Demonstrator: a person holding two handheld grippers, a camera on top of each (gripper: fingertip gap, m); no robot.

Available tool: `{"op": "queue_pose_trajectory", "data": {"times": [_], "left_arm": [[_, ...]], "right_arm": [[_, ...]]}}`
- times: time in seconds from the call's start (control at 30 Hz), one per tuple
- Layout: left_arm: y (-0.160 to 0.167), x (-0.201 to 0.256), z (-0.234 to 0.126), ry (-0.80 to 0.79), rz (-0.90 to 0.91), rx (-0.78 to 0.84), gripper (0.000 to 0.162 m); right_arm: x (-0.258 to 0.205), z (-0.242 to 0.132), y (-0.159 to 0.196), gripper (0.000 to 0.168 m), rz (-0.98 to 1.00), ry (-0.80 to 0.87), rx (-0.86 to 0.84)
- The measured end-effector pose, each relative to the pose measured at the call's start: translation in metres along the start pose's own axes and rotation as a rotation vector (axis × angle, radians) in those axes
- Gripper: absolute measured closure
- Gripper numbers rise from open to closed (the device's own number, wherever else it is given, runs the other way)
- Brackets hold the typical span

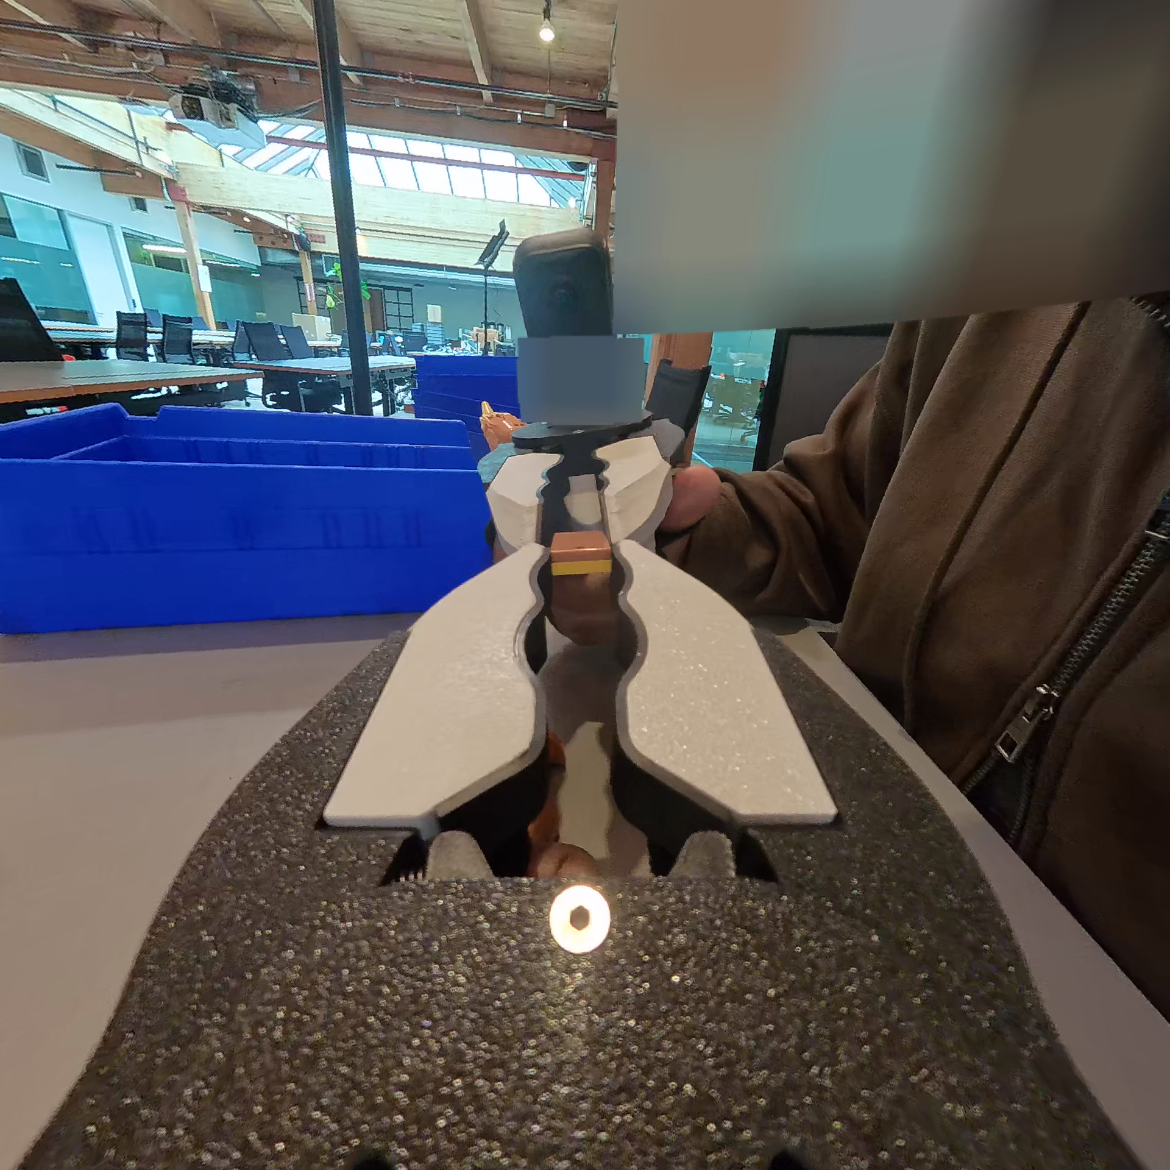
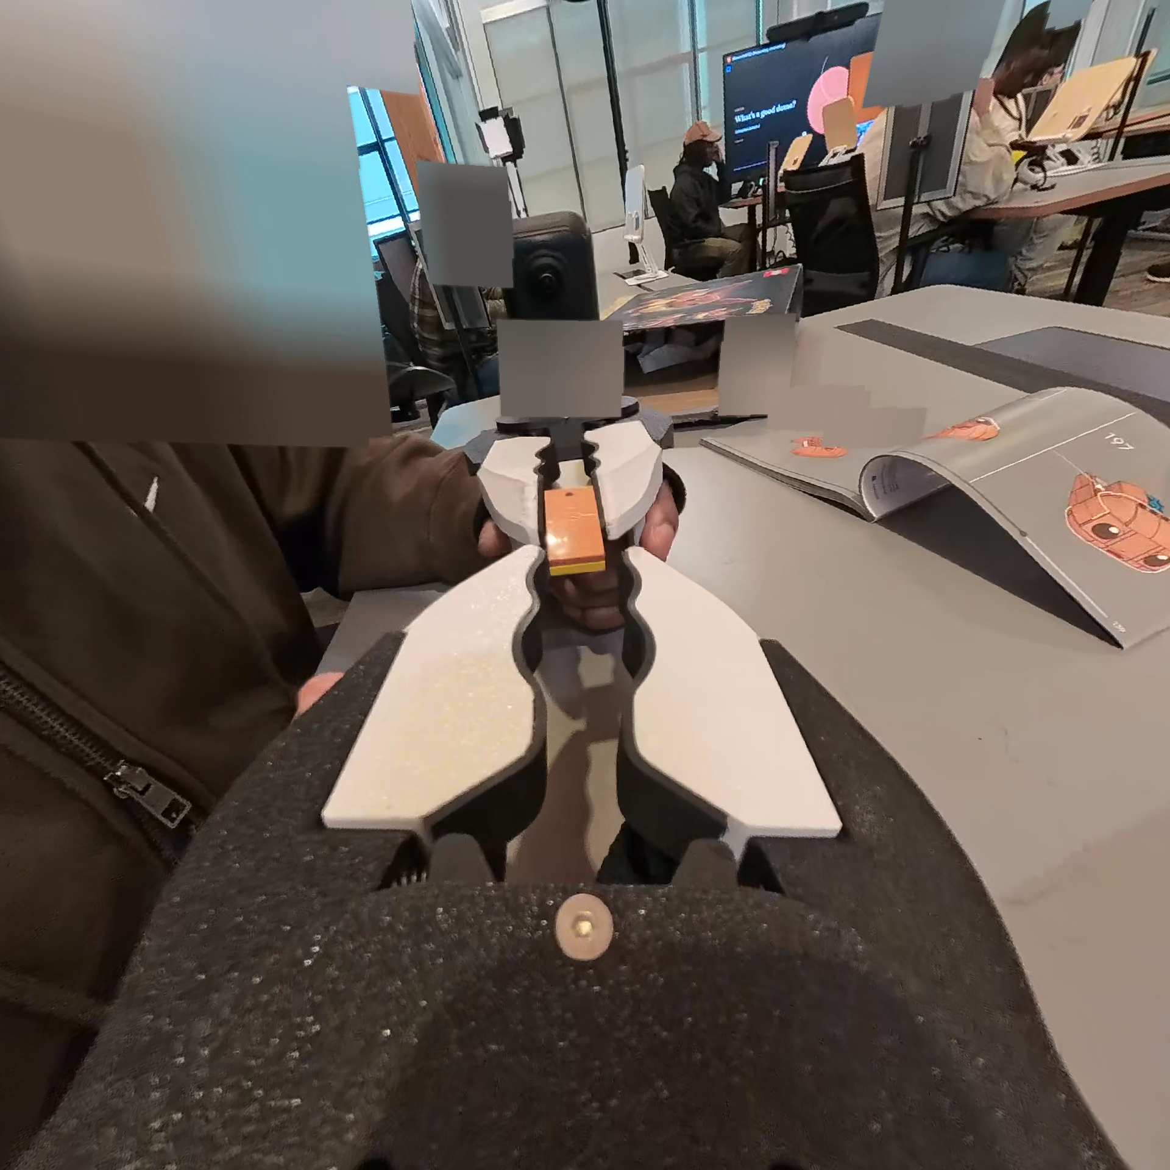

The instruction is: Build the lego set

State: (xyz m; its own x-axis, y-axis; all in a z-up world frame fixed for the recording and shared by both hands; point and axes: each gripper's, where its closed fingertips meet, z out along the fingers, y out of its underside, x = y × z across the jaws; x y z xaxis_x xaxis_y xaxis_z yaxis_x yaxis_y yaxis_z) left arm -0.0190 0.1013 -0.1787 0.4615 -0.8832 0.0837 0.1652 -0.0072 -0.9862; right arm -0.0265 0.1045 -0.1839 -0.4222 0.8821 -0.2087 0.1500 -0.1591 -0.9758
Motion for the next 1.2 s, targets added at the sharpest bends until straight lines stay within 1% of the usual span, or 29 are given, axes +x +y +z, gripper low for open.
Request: {"op": "queue_pose_trajectory", "data": {"times": [0.13, 0.27, 0.3, 0.33, 0.4, 0.53, 0.67, 0.77, 0.9, 1.07, 1.2], "left_arm": [[0.000, 0.000, 0.000, 0.006, -0.012, -0.004, 0.145], [0.003, 0.000, 0.000, 0.014, -0.036, -0.034, 0.145], [0.005, 0.000, -0.001, 0.014, -0.034, -0.056, 0.143], [0.008, -0.001, -0.002, 0.010, -0.027, -0.084, 0.135], [0.018, -0.007, -0.006, -0.022, -0.012, -0.171, 0.120], [0.049, -0.024, -0.012, -0.103, 0.036, -0.419, 0.105], [0.087, -0.035, -0.015, -0.142, 0.101, -0.695, 0.097], [0.102, -0.042, -0.014, -0.141, 0.139, -0.807, 0.097], [0.109, -0.042, -0.010, -0.094, 0.153, -0.847, 0.094], [0.117, -0.038, -0.012, -0.028, 0.117, -0.913, 0.089], [0.118, -0.037, -0.012, -0.011, 0.104, -0.919, 0.090]], "right_arm": [[-0.002, 0.001, 0.001, 0.152, -0.020, -0.002, -0.003], [-0.001, 0.000, 0.001, 0.152, -0.037, 0.006, -0.014], [0.000, -0.001, 0.001, 0.152, -0.042, 0.013, -0.017], [0.001, -0.004, 0.000, 0.152, -0.046, 0.018, -0.019], [0.006, -0.011, 0.002, 0.152, -0.048, 0.040, -0.031], [0.019, -0.026, 0.009, 0.152, -0.015, 0.089, -0.062], [0.026, -0.031, 0.019, 0.152, 0.012, 0.109, -0.106], [0.028, -0.033, 0.025, 0.152, 0.028, 0.116, -0.134], [0.032, -0.038, 0.028, 0.152, 0.042, 0.125, -0.151], [0.034, -0.040, 0.034, 0.152, 0.048, 0.132, -0.176], [0.033, -0.040, 0.034, 0.152, 0.051, 0.128, -0.179]]}}
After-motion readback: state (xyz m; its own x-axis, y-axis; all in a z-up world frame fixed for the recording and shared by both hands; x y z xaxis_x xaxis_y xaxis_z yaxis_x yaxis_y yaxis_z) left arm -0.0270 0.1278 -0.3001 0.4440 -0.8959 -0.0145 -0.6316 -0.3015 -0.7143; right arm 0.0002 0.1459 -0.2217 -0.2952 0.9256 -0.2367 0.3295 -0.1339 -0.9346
